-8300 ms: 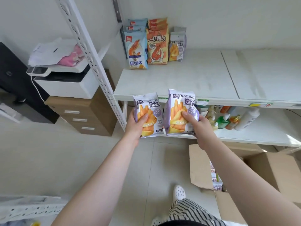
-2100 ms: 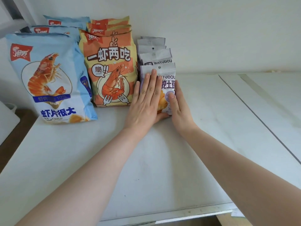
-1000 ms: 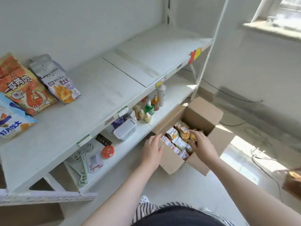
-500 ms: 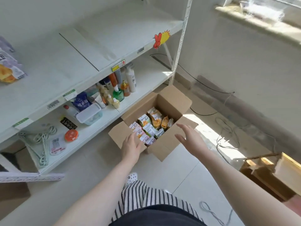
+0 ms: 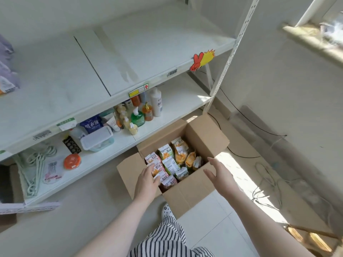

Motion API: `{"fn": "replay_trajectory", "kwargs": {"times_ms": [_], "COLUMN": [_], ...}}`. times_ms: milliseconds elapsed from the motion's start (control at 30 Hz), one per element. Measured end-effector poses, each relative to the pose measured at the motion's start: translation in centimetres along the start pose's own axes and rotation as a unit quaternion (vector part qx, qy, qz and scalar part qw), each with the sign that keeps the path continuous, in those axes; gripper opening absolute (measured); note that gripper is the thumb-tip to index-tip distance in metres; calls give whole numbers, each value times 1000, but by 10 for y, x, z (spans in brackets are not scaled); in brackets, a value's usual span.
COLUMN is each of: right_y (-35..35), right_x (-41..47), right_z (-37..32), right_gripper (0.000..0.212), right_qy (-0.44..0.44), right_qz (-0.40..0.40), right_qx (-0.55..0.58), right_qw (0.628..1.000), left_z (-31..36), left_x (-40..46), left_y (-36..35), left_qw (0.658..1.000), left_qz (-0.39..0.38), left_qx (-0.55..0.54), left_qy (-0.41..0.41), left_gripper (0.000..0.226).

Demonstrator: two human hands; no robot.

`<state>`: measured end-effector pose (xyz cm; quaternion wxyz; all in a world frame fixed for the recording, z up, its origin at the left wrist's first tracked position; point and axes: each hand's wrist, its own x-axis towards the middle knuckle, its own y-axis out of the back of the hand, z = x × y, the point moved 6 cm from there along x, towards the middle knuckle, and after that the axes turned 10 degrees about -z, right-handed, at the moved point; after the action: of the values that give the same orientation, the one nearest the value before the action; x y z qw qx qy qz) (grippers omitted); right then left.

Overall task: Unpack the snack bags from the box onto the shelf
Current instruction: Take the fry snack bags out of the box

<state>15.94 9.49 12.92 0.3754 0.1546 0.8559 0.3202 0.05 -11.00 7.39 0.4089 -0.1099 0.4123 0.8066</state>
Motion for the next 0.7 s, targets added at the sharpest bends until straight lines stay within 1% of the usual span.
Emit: {"fn": "replay_trajectory", "kwargs": {"times_ms": [133, 267, 400, 467, 533, 700], "right_y": [13, 11, -1, -13, -29, -76], "right_x": [52, 110, 179, 217, 255, 343], "right_z": [19, 31, 46, 58, 75, 131], "right_gripper": [52, 53, 49, 48, 51, 54], "right_qy": [-29, -38, -30, -26, -30, -51], "right_qz": [-2, -36, -74, -100, -121, -166], "right_qx": [40, 63, 82, 93, 96, 87], "right_qw": [999, 997, 993, 990, 988, 981], "left_z": [20, 31, 27, 20, 11, -24], "left_x": [46, 88, 135, 160, 186, 260], "left_y": [-11, -16, -34, -52, -74, -145], "left_qw": [1000, 1000, 999, 998, 997, 995], "left_qz": [-16, -12, -7, -1, 1, 1], "left_qx": [-6, -21, -40, -53, -63, -74], "left_qy": [-8, 4, 19, 31, 43, 69], "left_gripper": [51, 51, 53, 53, 53, 54]}}
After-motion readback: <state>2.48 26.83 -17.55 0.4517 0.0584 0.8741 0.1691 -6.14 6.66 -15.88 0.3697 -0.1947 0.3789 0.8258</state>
